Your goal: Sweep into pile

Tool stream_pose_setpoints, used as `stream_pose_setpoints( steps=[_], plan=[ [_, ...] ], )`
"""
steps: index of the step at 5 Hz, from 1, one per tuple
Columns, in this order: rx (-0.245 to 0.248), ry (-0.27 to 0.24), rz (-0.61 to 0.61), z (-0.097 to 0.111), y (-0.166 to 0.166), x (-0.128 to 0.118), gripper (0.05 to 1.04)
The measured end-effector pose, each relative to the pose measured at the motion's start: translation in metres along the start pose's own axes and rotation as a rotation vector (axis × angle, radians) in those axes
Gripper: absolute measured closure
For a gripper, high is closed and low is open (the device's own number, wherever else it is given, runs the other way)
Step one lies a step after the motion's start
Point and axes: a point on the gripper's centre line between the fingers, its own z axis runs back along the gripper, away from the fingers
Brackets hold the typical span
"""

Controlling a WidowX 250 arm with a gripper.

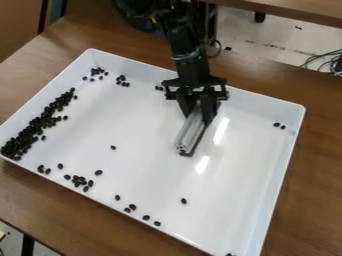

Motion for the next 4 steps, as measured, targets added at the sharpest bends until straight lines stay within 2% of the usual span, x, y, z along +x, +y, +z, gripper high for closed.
stream_pose_setpoints(
  steps=[2,3,4],
  plan=[
    [-0.008,0.023,0.022,0.0,0.023,0.002,0.732],
    [0.006,0.019,-0.004,0.004,0.024,0.003,0.731],
    [0.025,0.008,0.026,0.013,0.049,0.001,0.731]
  ],
)
